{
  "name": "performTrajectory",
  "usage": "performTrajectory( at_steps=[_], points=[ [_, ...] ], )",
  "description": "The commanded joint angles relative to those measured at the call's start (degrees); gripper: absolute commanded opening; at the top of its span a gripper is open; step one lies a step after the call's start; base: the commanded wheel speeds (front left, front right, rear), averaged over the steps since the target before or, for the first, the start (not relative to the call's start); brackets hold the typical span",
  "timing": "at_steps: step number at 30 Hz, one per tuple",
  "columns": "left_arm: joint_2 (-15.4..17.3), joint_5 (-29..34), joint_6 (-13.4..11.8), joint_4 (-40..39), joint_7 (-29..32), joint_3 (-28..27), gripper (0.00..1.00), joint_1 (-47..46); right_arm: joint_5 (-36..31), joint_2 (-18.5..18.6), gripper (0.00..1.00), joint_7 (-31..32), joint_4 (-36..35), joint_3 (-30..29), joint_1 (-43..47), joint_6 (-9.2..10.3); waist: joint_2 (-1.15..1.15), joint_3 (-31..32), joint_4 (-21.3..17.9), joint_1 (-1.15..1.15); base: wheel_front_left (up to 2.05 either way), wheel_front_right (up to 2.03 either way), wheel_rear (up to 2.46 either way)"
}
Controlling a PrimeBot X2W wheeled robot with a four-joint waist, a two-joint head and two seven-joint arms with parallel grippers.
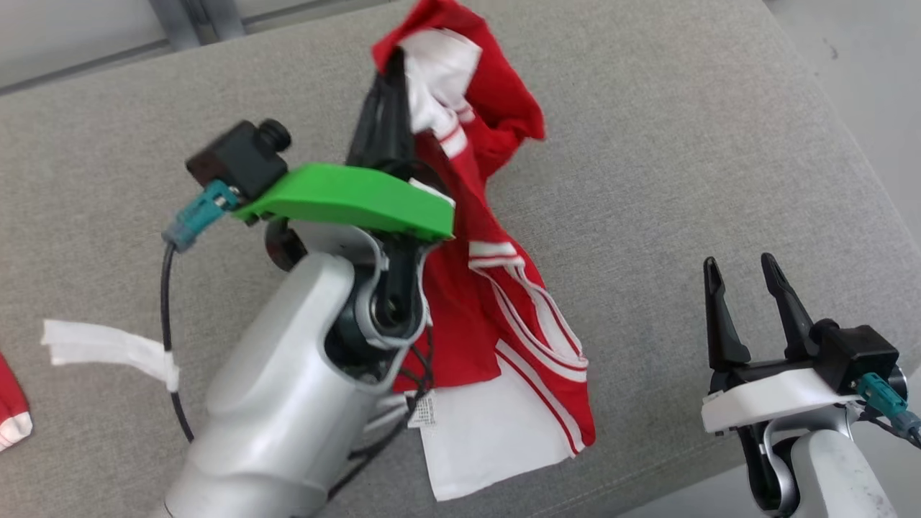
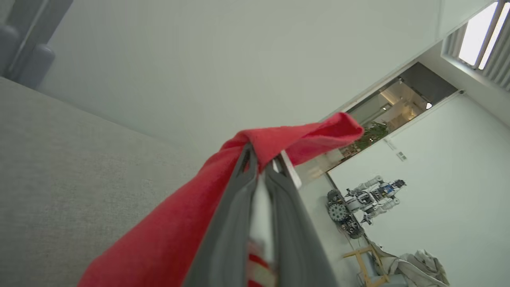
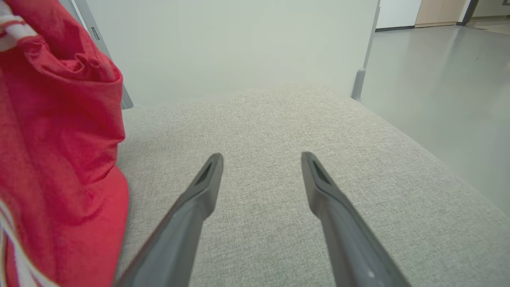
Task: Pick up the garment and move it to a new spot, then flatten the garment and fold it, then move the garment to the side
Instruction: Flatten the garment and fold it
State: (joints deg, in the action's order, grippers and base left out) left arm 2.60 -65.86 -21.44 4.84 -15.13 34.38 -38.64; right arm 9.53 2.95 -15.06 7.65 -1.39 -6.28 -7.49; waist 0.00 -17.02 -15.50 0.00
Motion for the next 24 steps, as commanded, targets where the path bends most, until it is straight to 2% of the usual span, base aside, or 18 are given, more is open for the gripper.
performTrajectory(
  at_steps=[1,5,9,10,11,12,13,18,24],
  points=[
    [0.4,3.0,0.4,3.1,0.0,-1.6,0.0,-2.7,0.4,0.0,1.0,-0.2,0.1,0.2,-1.3,0.0,0.0,-4.6,-2.2,0.0,0.0,0.0,0.0],
    [0.4,5.5,1.0,12.0,0.0,-7.6,0.0,-6.2,0.9,0.0,1.0,-0.2,0.3,0.7,-2.4,0.0,0.0,-6.3,-2.8,0.0,0.0,0.0,0.0],
    [0.5,8.7,1.9,21.4,0.0,-10.9,0.0,-9.6,0.7,0.0,1.0,-0.2,0.7,1.5,-3.1,0.0,0.0,-6.9,-2.8,0.0,0.0,0.0,0.0],
    [0.5,9.0,2.3,23.8,0.0,-11.6,0.1,-10.1,0.7,0.0,1.0,-0.2,0.7,1.7,-3.5,0.0,0.0,-7.0,-2.9,0.0,0.0,0.0,0.0],
    [0.4,9.6,2.7,25.5,0.0,-11.9,0.4,-10.5,0.6,0.0,1.0,-0.2,0.8,1.9,-3.6,0.0,0.0,-7.0,-2.9,0.0,0.0,0.0,0.0],
    [0.4,9.8,3.1,27.2,0.0,-12.3,0.84,-10.9,0.6,0.0,1.0,-0.2,0.9,2.0,-3.8,0.01,0.0,-6.8,-2.9,0.0,0.0,0.0,0.0],
    [0.4,9.4,3.6,28.5,0.0,-12.5,1.0,-10.9,0.5,0.0,1.0,-0.2,0.9,2.2,-3.8,0.0,0.0,-6.7,-2.9,0.0,0.0,0.0,0.0],
    [0.5,12.8,6.2,31.9,0.0,-13.8,1.0,-9.2,-0.3,0.0,1.0,-0.2,0.9,1.4,-2.8,0.0,0.0,-4.7,-1.5,0.0,0.0,0.0,0.0],
    [0.4,23.6,9.8,25.8,0.0,-17.4,1.0,-1.1,-1.9,0.0,1.0,-0.2,0.8,0.2,0.1,0.0,0.0,0.6,0.7,0.0,0.0,0.0,0.0]
  ],
)
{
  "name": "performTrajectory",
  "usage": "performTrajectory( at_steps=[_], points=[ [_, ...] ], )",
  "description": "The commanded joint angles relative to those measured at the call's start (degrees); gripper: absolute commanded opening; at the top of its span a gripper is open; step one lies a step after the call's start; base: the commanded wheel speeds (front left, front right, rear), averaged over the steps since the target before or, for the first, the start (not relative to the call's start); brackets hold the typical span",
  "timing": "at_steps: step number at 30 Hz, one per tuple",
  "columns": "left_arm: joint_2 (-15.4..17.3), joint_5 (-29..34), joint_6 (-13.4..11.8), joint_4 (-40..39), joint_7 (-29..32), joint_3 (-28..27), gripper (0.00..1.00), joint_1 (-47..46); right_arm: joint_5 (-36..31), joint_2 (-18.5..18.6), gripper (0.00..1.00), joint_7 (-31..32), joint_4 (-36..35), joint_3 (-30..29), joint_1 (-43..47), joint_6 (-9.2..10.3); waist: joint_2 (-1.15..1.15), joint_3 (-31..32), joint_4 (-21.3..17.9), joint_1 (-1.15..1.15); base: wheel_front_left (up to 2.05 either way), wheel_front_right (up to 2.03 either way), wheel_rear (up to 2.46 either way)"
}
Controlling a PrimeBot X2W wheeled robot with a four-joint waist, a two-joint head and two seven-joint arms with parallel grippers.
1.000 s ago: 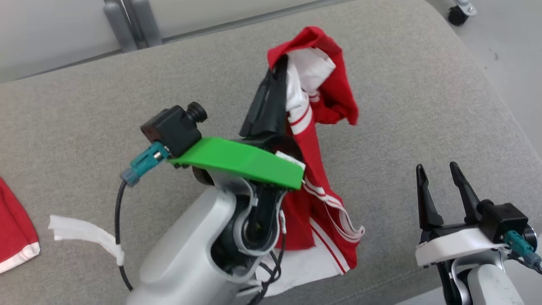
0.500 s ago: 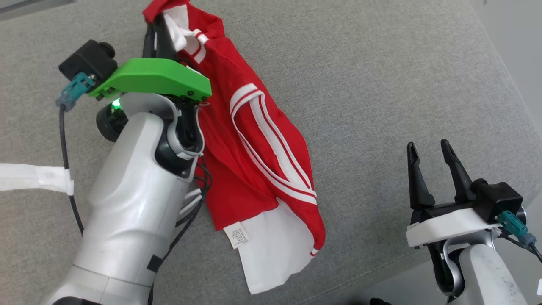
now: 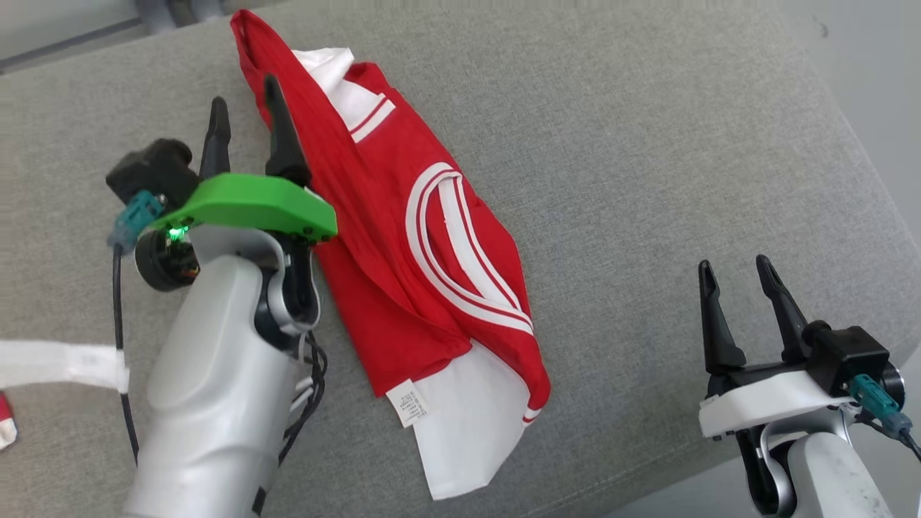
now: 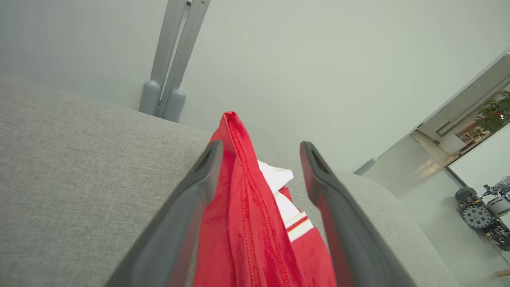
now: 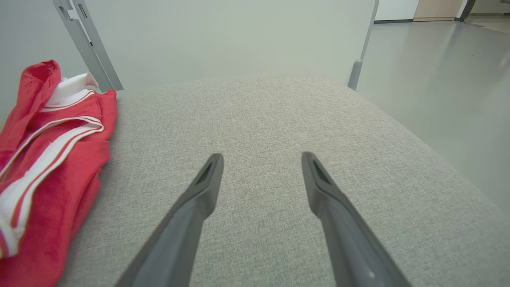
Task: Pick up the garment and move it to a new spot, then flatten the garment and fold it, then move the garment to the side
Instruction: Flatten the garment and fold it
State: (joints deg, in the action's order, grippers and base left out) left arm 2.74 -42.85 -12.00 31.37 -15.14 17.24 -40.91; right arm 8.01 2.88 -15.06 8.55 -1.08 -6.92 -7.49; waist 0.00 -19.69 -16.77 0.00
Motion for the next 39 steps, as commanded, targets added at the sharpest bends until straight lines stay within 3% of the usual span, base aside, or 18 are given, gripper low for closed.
performTrajectory(
  at_steps=[1,9,18,28,32,39],
  points=[
    [0.3,2.3,0.9,-2.4,0.0,-0.8,1.0,3.0,-0.6,0.1,1.0,-0.2,-0.3,-0.4,1.3,0.01,0.0,4.3,2.3,0.0,0.0,0.0,0.0],
    [0.3,16.0,2.8,-15.1,0.0,-0.1,1.0,23.9,-2.4,1.8,1.0,-0.2,-2.3,-2.7,6.6,0.0,0.0,12.8,4.9,0.0,0.0,0.0,0.0],
    [1.1,34.1,2.1,-24.9,0.0,-1.2,1.0,42.3,-3.6,3.8,1.0,-0.2,-4.5,-6.6,12.1,0.0,0.0,17.0,8.7,0.0,0.0,0.0,0.0],
    [1.9,39.6,1.7,-25.7,0.0,-4.9,1.0,51.1,-4.6,3.9,1.0,-0.2,-4.3,-7.5,14.5,0.0,0.0,17.9,11.8,0.0,0.0,0.0,0.0],
    [1.8,40.6,3.6,-26.1,0.0,-4.3,1.0,50.7,-4.5,3.8,1.0,-0.2,-4.2,-7.2,13.8,0.0,0.0,17.8,12.1,0.0,0.0,0.0,0.0],
    [0.8,43.4,12.4,-18.9,0.0,7.3,1.0,40.7,-3.9,3.9,1.0,-0.2,-4.2,-5.2,11.1,0.01,0.0,15.5,10.1,0.0,0.0,0.0,0.0]
  ],
)
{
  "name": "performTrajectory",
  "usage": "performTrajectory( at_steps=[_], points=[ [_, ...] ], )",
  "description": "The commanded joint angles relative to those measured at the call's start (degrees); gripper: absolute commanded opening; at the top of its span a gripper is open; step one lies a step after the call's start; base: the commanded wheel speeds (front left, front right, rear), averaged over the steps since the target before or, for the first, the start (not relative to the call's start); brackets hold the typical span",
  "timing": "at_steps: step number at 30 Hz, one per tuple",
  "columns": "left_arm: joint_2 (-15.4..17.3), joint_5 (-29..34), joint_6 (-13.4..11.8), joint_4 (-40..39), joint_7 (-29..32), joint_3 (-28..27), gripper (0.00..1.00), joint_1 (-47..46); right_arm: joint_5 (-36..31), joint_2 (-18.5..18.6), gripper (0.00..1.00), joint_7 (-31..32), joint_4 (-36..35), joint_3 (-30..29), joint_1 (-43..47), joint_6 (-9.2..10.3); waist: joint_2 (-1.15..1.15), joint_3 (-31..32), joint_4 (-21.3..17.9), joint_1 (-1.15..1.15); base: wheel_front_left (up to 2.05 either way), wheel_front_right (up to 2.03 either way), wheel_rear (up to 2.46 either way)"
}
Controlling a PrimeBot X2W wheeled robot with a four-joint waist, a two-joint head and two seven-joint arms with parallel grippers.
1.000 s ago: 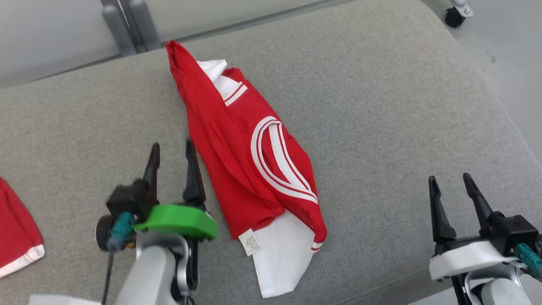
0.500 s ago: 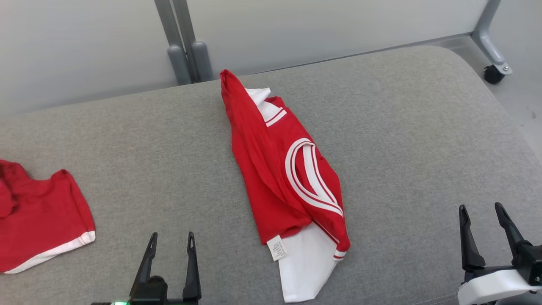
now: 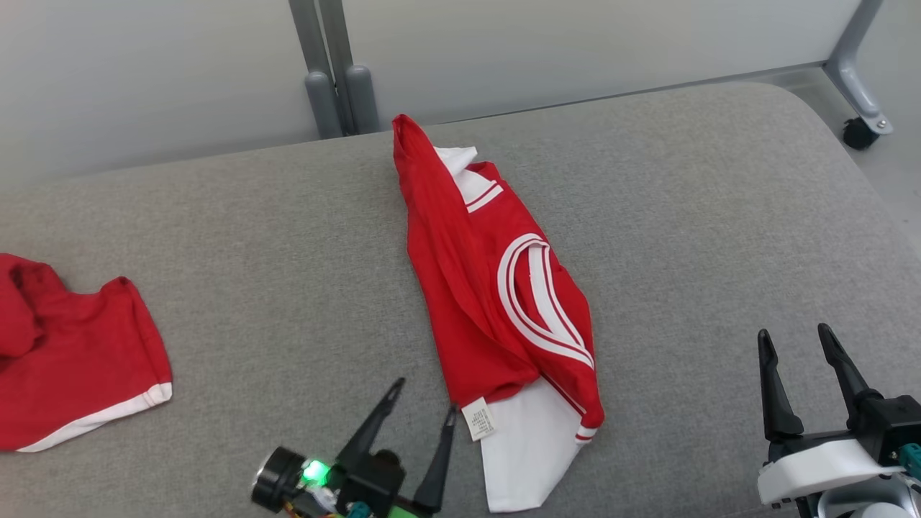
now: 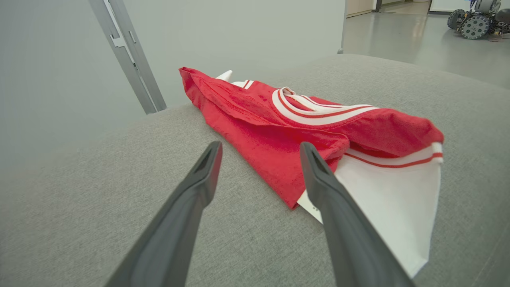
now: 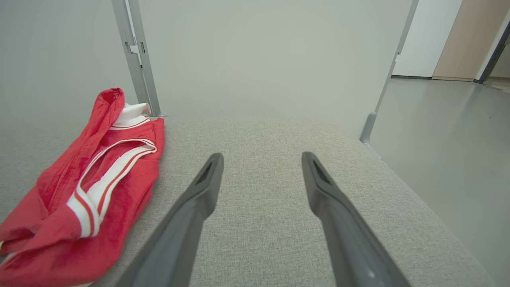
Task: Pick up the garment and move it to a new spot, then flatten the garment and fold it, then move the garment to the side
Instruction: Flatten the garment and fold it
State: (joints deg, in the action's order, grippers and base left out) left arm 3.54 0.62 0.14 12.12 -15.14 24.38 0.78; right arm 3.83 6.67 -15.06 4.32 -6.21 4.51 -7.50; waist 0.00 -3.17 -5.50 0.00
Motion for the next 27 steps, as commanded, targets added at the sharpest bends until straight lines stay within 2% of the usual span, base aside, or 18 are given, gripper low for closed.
performTrajectory(
  at_steps=[1,3,7,11,15,16,19,20,24,27],
  points=[
    [-0.1,-0.2,1.2,2.2,0.0,1.8,1.0,-2.4,0.5,0.1,1.0,-0.2,-0.1,0.3,-0.7,0.01,0.0,-1.3,-1.7,0.0,0.0,0.0,0.0],
    [-0.3,0.5,2.6,6.9,0.4,4.9,1.0,-6.0,0.9,-0.1,1.0,-0.2,-0.3,0.9,-1.6,0.02,0.0,-2.1,-3.1,0.0,0.0,0.0,0.0],
    [-0.6,-0.1,2.2,13.7,1.9,9.6,1.0,-13.1,1.4,-0.6,1.0,-0.2,-0.5,1.5,-2.8,0.01,0.0,-4.0,-6.2,0.0,0.0,0.0,0.0],
    [-0.4,-3.3,0.3,18.5,4.3,14.2,1.0,-18.3,1.5,-1.3,1.0,-0.2,-0.2,1.2,-3.2,0.01,0.0,-5.3,-8.5,0.0,0.0,0.0,0.0],
    [-0.5,-6.1,-3.3,21.6,6.0,16.8,1.0,-21.3,1.7,-1.5,1.0,-0.2,-0.1,0.6,-2.9,0.01,0.0,-5.9,-9.5,0.0,0.0,0.0,0.0],
    [-0.5,-6.4,-4.3,22.6,6.3,17.4,0.94,-22.1,1.6,-1.5,1.0,-0.2,-0.1,0.5,-2.9,0.01,0.0,-6.0,-9.6,0.0,0.0,0.0,0.0],
    [-0.5,-8.4,-5.6,25.3,7.2,18.4,0.18,-23.6,1.7,-1.5,1.0,-0.2,0.0,0.2,-3.1,0.01,0.0,-6.1,-9.7,0.0,0.0,0.0,0.0],
    [-0.5,-9.5,-5.7,26.0,7.2,18.7,0.0,-24.1,1.7,-1.6,1.0,-0.2,0.0,0.1,-3.2,0.01,0.0,-6.1,-9.7,0.0,0.0,0.0,0.0],
    [-0.5,-14.3,-7.0,25.6,4.8,18.5,0.0,-24.9,1.8,-1.6,1.0,-0.2,0.1,-0.4,-3.5,0.01,0.0,-5.8,-9.2,0.0,0.0,0.0,0.0],
    [-0.5,-20.5,-9.4,22.2,1.9,15.9,0.0,-23.8,1.5,-1.6,1.0,-0.2,0.0,-0.6,-2.6,0.01,0.0,-5.1,-8.1,0.0,0.0,0.0,0.0]
  ],
)
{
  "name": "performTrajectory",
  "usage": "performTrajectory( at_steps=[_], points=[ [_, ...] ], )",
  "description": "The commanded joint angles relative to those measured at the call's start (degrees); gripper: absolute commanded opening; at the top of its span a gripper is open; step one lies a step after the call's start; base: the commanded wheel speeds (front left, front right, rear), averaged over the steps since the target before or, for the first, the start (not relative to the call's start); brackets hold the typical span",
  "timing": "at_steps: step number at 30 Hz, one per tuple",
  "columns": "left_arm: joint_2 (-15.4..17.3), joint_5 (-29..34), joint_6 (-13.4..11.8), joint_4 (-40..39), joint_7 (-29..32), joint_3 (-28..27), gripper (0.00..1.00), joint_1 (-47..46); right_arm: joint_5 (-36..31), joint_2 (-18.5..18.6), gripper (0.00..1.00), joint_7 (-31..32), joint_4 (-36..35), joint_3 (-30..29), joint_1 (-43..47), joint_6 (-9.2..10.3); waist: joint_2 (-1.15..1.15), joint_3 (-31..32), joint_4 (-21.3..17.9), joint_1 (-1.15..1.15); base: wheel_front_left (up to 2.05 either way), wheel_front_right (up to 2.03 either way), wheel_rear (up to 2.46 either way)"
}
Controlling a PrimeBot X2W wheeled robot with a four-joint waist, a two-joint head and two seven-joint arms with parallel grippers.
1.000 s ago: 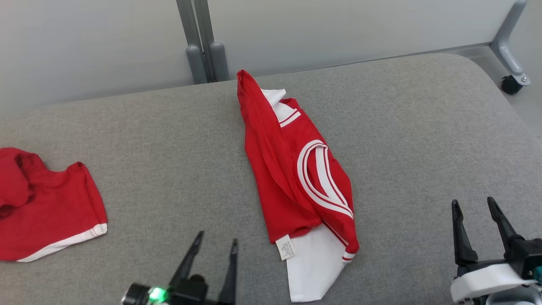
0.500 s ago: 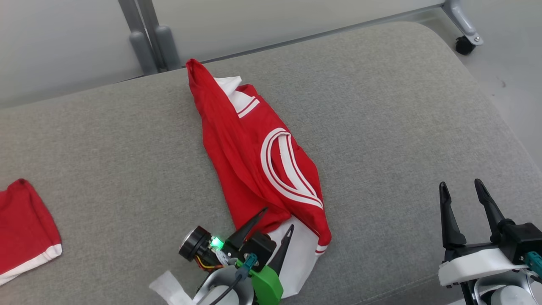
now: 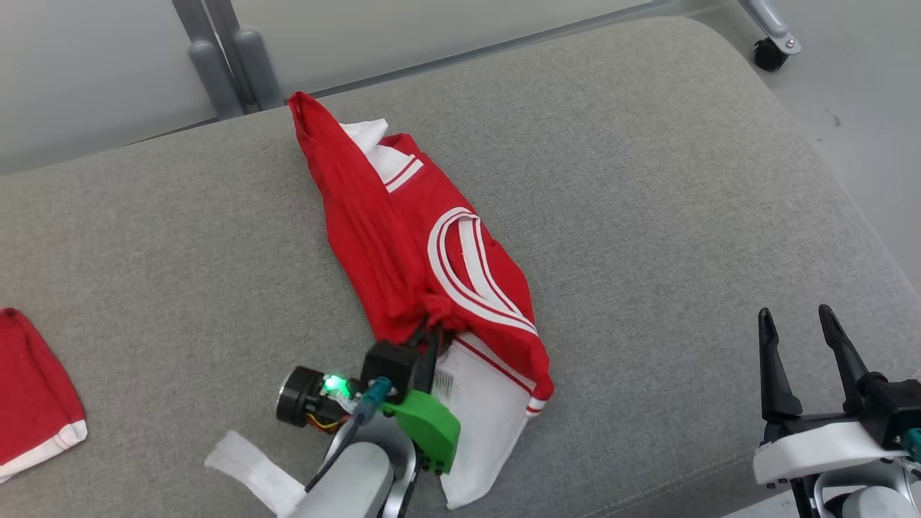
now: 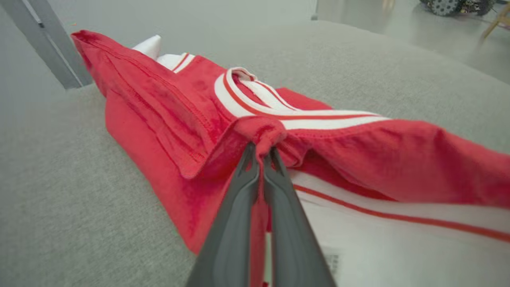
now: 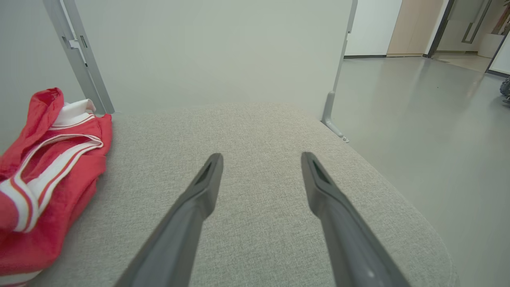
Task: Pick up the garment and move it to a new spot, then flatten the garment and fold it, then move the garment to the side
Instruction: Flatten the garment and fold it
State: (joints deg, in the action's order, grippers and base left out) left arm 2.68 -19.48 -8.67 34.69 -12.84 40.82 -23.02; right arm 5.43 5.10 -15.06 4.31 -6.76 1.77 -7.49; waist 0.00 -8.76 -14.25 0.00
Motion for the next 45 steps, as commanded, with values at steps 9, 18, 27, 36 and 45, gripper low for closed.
performTrajectory(
  at_steps=[9,18,27,36,45],
  points=[
    [0.3,-9.7,-2.7,-12.1,-2.4,-11.1,0.0,10.3,-0.3,0.8,1.0,-0.2,0.0,-1.0,2.4,0.0,0.0,2.3,6.5,0.0,0.0,0.0,0.0],
    [0.4,-15.2,1.4,-15.6,-2.4,-17.1,0.02,21.8,-0.3,2.1,1.0,-0.2,0.2,-0.6,2.8,0.0,0.0,2.9,11.4,0.0,0.0,0.0,0.0],
    [0.3,-17.2,2.7,-16.7,-2.4,-20.3,1.0,25.1,-0.3,2.5,1.0,-0.2,0.6,-0.3,3.3,0.0,0.0,3.5,12.7,0.0,0.0,0.0,0.0],
    [1.1,-16.5,6.0,-18.0,-2.3,-22.6,1.0,25.9,-0.2,2.6,1.0,-0.2,0.3,-0.1,3.8,0.0,0.0,4.6,11.0,0.0,0.0,0.0,0.0],
    [4.2,-19.4,4.2,-16.1,3.1,-25.9,1.0,22.8,-0.3,2.0,1.0,-0.2,0.8,0.6,3.4,0.01,0.0,4.8,8.8,0.0,0.0,0.0,0.0]
  ],
)
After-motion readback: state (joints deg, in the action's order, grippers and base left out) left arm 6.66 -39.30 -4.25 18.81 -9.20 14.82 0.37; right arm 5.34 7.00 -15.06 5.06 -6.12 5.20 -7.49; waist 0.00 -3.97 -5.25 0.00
